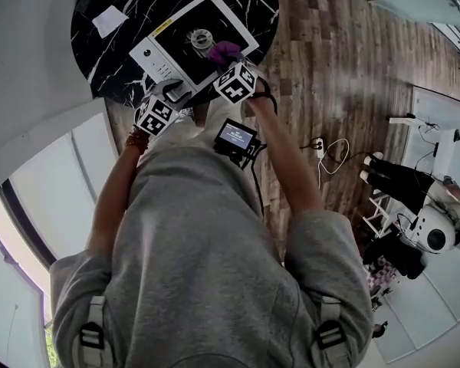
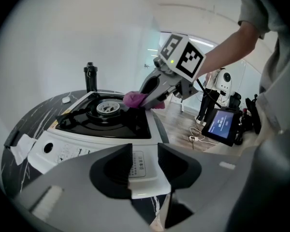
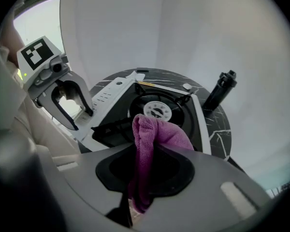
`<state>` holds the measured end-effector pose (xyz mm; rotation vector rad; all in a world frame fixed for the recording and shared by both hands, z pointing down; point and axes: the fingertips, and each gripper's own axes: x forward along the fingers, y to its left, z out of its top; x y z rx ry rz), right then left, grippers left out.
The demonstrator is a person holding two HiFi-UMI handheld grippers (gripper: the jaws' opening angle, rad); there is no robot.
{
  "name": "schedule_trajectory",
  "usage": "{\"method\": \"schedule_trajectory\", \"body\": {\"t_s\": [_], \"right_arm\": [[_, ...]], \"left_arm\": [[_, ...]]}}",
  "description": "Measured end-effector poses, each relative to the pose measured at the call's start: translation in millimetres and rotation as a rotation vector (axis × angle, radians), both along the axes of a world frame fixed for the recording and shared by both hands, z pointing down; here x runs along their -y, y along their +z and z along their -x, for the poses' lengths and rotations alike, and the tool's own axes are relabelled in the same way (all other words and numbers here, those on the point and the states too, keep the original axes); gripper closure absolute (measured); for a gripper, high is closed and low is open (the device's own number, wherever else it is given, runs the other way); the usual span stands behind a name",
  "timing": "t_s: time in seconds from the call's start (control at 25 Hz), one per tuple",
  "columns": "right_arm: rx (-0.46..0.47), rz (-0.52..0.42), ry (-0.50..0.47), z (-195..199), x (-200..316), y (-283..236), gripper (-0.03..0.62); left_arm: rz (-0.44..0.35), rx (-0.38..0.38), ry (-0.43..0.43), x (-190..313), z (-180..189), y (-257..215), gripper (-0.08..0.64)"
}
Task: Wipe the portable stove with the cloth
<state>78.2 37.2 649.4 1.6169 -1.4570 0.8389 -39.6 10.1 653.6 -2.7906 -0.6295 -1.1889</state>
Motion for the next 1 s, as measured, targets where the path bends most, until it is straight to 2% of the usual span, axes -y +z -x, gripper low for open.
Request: {"method": "schedule_trajectory", "body": {"t_s": [0.16,0.28,0.32,0.4,0.48,0.52,0.56,0.64,0.72,0.76,0.84,0.88,1.0], "right_arm": [[0.068,-0.009,-0.036,45.2,18.0,1.1,0.509],[0.161,-0.043,0.041,49.6,20.8,-1.4,0.509],[0.240,-0.072,0.080,49.2,21.0,-2.5,0.509],[0.467,-0.148,0.134,55.1,19.5,-5.3,0.509],[0.680,-0.194,0.114,69.5,11.4,-10.6,0.508],[0.728,-0.211,0.081,74.3,6.6,-14.0,0.508],[0.729,-0.235,0.050,74.1,2.6,-17.9,0.506],[0.651,-0.306,0.051,55.4,-2.8,-27.1,0.505],[0.520,-0.358,0.130,18.5,-9.5,-35.8,0.505],[0.432,-0.355,0.173,-2.4,-14.6,-37.8,0.505],[0.239,-0.297,0.218,-38.1,-25.2,-36.4,0.505],[0.163,-0.259,0.209,-49.0,-28.0,-34.0,0.505],[0.029,-0.164,0.104,-55.3,-23.9,-25.0,0.505]], "left_arm": [[0.000,-0.002,0.011,0.0,2.1,2.2,0.400],[0.000,-0.004,0.011,0.1,2.6,2.0,0.407],[0.001,-0.007,0.010,0.5,2.3,2.0,0.408],[0.002,-0.010,0.009,1.3,2.9,2.8,0.410],[0.007,-0.017,0.015,0.0,2.4,2.2,0.413],[0.011,-0.023,0.021,-0.5,1.4,1.7,0.413],[0.016,-0.026,0.027,-0.5,0.7,1.2,0.414],[0.021,-0.026,0.040,-0.1,0.2,0.9,0.413],[0.019,-0.026,0.054,0.1,-0.2,0.7,0.413],[0.014,-0.023,0.060,0.1,0.5,1.0,0.412],[-0.001,-0.014,0.072,-0.2,3.0,2.2,0.413],[-0.010,-0.014,0.077,0.0,3.4,2.1,0.413],[-0.023,-0.032,0.069,1.6,-0.6,-1.2,0.411]]}}
